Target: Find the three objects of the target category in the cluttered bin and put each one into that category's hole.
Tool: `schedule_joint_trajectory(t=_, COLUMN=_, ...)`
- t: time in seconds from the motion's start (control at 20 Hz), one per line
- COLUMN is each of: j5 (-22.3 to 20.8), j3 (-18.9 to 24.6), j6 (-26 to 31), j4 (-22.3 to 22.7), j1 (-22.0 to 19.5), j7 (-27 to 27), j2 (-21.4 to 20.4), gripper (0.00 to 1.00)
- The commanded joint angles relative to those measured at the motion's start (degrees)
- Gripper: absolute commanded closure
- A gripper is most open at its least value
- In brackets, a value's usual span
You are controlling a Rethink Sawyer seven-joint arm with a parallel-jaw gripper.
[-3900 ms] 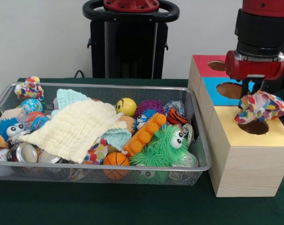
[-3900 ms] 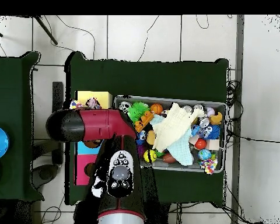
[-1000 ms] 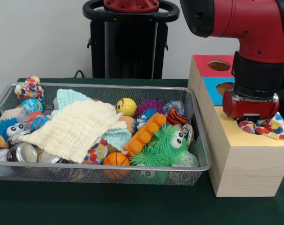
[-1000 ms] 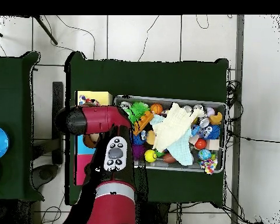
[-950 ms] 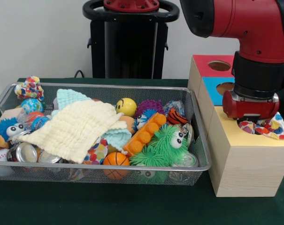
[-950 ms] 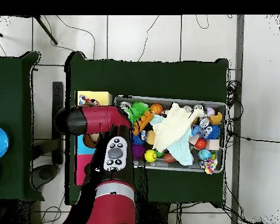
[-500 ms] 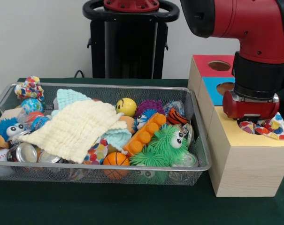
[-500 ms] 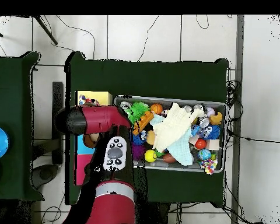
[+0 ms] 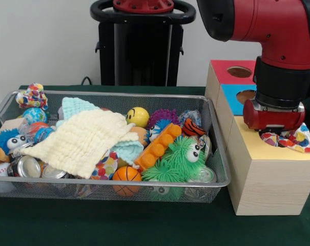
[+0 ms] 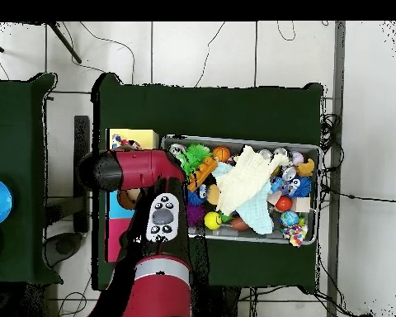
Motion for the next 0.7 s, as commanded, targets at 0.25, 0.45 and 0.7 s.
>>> schedule_joint_trajectory(t=0.25, j5=-0.26, j3=3.14, j6=0.70, j4=3.61, j1=-0.74, j7=7.94, j2=4.51, gripper=1.00)
schedule_joint_trajectory(t=0.45, j5=-0.24, j3=3.49, j6=1.04, j4=3.53, j1=-0.97, j7=7.53, j2=4.52, gripper=0.00)
schedule_joint_trajectory(t=0.7, j5=-0.30, j3=4.51, j6=1.69, j4=3.64, j1=-1.55, j7=6.47, j2=4.46, gripper=0.00)
